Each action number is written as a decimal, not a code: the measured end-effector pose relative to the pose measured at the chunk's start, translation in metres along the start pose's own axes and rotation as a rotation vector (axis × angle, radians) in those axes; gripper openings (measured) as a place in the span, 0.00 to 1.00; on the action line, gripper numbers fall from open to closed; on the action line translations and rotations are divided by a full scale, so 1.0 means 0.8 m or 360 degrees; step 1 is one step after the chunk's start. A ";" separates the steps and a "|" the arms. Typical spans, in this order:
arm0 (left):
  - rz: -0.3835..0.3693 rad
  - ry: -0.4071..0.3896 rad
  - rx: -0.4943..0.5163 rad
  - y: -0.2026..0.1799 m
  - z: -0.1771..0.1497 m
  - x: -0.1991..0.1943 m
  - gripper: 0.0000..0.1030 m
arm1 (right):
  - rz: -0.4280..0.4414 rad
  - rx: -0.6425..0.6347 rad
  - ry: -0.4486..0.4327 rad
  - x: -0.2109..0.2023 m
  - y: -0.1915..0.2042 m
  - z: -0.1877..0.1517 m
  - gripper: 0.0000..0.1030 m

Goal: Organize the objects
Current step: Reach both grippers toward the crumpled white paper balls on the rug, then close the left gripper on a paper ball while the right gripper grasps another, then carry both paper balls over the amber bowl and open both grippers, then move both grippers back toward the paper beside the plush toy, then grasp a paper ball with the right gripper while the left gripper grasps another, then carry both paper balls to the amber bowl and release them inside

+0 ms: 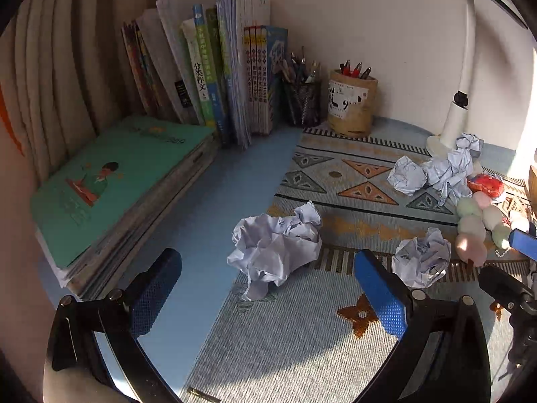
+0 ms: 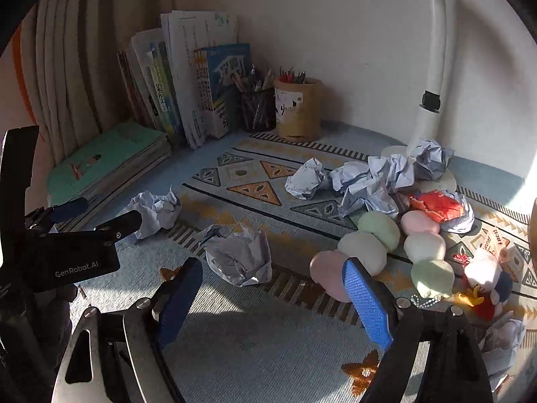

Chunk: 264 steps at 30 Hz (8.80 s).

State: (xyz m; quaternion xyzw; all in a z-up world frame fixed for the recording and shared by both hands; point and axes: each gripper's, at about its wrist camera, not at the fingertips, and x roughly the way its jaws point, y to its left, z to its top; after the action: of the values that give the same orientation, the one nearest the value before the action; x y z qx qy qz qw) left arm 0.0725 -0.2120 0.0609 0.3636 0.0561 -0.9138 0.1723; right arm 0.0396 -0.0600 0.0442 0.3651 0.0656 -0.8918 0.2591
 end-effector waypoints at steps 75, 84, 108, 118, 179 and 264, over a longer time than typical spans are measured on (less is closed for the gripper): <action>-0.1187 -0.0278 0.0757 -0.618 0.089 -0.108 0.78 | -0.1184 0.1138 -0.0404 -0.250 -0.525 -0.053 0.73; -0.1111 -0.0345 0.0743 -0.574 0.083 -0.123 0.88 | -0.1062 0.0920 -0.0431 -0.254 -0.453 -0.062 0.73; -0.0443 -0.0253 0.0098 -0.262 -0.062 -0.069 0.88 | -0.0589 0.0443 -0.0357 -0.164 -0.248 -0.122 0.73; -0.0514 -0.0295 0.0147 -0.270 -0.077 -0.071 0.89 | -0.0532 0.0434 -0.0308 -0.154 -0.251 -0.125 0.84; -0.1275 0.0288 0.0422 -0.341 -0.093 -0.053 0.79 | -0.0249 0.0624 -0.0154 -0.159 -0.319 -0.138 0.44; -0.1380 -0.0171 0.0699 -0.640 0.084 -0.096 0.53 | -0.1045 0.1066 -0.0425 -0.284 -0.511 -0.050 0.50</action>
State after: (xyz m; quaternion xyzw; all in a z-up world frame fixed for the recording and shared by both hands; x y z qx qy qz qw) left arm -0.1007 0.2724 0.1507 0.2870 -0.0007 -0.9091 -0.3021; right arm -0.0081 0.3966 0.1410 0.2707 -0.1470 -0.9376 -0.1614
